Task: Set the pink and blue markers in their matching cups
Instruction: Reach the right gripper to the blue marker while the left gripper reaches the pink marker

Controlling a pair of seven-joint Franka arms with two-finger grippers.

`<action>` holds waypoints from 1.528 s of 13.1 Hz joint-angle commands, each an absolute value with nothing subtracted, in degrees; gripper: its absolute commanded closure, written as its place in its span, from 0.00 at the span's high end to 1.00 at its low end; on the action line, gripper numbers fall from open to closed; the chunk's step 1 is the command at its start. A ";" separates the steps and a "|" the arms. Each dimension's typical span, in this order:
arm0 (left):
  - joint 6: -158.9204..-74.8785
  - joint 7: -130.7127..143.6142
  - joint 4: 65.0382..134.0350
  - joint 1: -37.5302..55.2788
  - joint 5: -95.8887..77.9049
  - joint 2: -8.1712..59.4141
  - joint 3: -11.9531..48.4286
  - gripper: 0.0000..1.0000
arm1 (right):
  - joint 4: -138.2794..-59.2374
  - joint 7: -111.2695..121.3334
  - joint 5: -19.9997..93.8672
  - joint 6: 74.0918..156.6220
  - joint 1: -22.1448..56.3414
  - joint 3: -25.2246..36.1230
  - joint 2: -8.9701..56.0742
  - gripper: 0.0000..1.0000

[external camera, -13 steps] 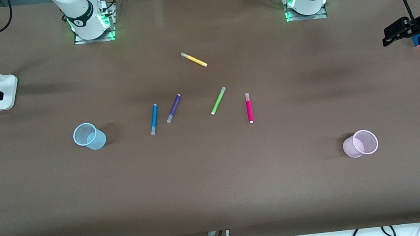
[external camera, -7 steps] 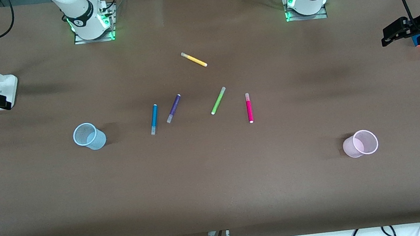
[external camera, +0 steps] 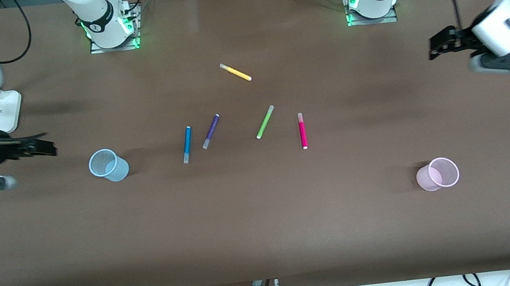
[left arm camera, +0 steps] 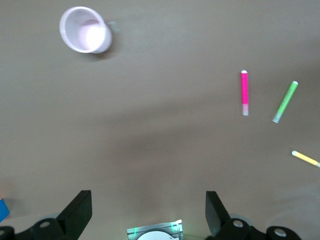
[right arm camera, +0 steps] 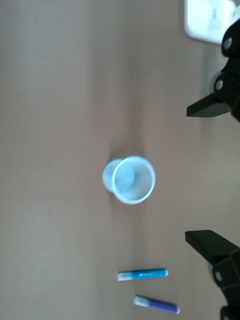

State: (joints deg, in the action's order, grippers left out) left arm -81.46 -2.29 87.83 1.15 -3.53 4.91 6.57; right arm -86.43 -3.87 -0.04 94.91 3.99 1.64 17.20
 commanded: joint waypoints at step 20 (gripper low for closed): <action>-118.01 18.10 104.49 12.29 -5.19 25.04 18.02 1.00 | -101.41 -38.24 2.73 128.85 26.46 0.18 35.70 1.00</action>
State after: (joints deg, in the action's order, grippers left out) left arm -113.45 16.07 101.66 10.85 -6.70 24.73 18.10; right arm -95.73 -39.17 2.35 127.58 26.20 0.79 39.98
